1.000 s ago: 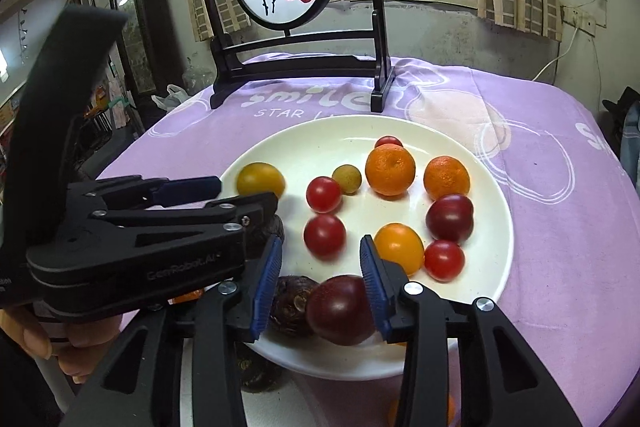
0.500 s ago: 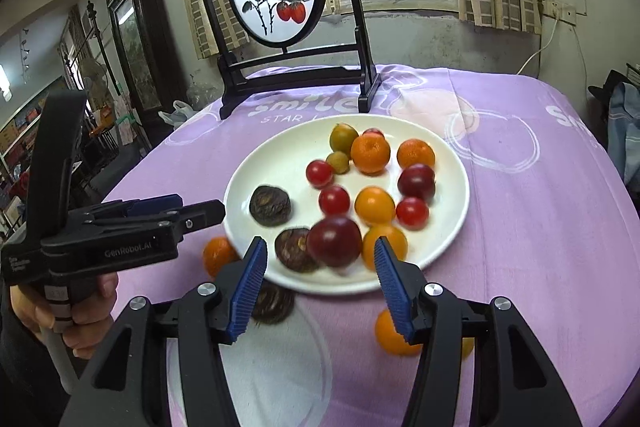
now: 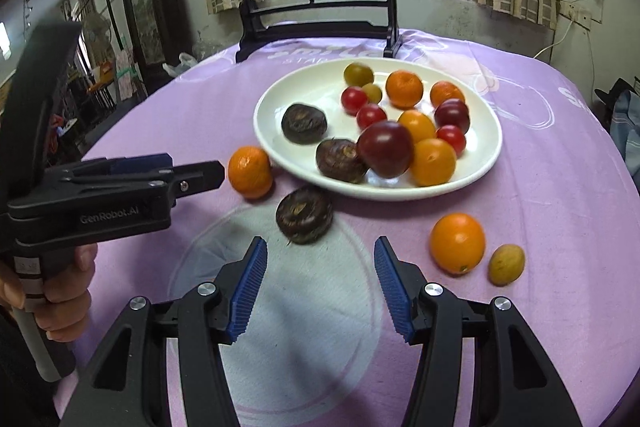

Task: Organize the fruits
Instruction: 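Place an orange with left tool while right tool places dark brown fruit on plate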

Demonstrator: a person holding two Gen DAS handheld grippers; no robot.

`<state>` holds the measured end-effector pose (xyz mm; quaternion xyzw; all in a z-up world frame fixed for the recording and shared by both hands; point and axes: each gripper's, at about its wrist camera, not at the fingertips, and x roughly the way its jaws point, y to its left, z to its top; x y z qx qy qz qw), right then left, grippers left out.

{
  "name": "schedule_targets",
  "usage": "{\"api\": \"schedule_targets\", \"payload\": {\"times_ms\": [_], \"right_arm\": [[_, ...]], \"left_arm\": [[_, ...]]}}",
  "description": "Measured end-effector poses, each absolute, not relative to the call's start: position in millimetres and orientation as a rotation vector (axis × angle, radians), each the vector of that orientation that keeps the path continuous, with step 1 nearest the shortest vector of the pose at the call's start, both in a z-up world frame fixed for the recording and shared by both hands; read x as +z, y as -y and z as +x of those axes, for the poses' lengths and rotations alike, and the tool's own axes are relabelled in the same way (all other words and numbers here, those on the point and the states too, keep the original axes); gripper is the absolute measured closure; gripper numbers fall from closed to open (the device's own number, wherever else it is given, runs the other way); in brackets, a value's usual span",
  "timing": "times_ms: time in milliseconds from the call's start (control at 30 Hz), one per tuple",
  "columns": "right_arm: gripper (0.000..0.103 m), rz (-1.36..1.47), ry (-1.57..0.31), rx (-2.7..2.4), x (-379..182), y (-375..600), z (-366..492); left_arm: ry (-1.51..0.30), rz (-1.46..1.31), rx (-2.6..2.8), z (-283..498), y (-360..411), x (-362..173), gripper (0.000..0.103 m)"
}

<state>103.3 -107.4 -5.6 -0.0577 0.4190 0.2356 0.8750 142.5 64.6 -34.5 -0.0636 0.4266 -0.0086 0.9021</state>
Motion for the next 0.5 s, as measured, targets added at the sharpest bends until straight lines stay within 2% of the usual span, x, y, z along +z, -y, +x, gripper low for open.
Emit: {"api": "schedule_targets", "payload": {"times_ms": [367, 500], "right_arm": [[0.047, -0.27, -0.947, 0.456, -30.4, 67.9, 121.3], [0.047, -0.266, -0.945, 0.444, -30.8, 59.3, 131.0]], "left_arm": [[-0.902, -0.11, 0.038, 140.6, -71.4, -38.6, 0.029], [-0.88, -0.125, 0.047, 137.8, -75.6, -31.8, 0.026]]}}
